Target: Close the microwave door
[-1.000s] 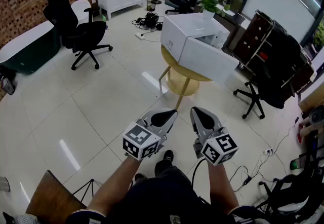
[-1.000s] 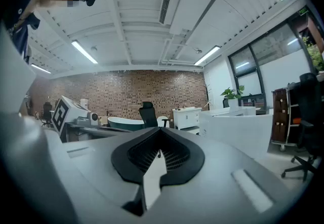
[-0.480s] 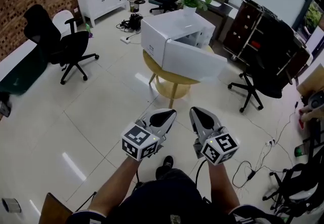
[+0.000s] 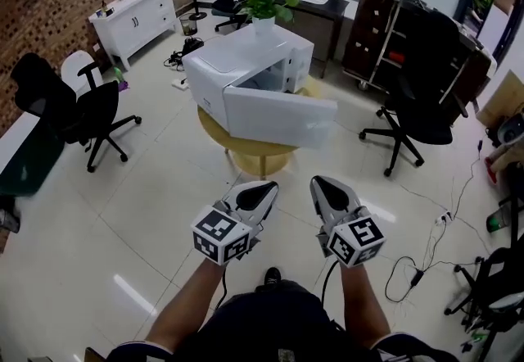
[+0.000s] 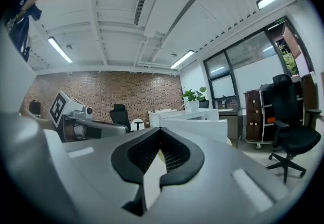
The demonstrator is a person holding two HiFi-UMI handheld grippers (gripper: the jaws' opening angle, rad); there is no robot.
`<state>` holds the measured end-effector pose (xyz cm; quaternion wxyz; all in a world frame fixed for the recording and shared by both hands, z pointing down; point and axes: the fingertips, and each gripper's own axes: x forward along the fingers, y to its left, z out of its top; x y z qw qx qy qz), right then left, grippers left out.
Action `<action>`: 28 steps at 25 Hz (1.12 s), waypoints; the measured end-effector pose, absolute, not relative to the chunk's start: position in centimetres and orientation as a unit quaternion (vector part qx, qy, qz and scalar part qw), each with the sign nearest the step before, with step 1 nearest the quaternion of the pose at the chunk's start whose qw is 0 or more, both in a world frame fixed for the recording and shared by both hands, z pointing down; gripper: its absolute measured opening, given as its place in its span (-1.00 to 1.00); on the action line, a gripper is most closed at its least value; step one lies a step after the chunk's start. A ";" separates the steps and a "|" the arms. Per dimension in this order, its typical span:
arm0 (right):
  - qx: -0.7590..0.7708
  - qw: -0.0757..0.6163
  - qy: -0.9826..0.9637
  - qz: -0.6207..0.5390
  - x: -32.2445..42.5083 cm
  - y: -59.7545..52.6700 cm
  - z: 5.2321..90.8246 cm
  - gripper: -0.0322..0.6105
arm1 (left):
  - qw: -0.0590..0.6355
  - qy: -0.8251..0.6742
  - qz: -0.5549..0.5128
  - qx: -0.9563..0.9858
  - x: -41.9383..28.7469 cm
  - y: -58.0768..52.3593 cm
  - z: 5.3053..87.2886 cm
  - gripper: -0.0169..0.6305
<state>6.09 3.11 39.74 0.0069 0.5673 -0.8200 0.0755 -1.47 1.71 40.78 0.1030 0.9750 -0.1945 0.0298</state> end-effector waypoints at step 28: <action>0.639 0.030 -0.761 0.110 17.8 -10.6 42.9 -0.89 | 0.099 -0.140 0.064 0.983 10.9 -15.5 43.7 -0.91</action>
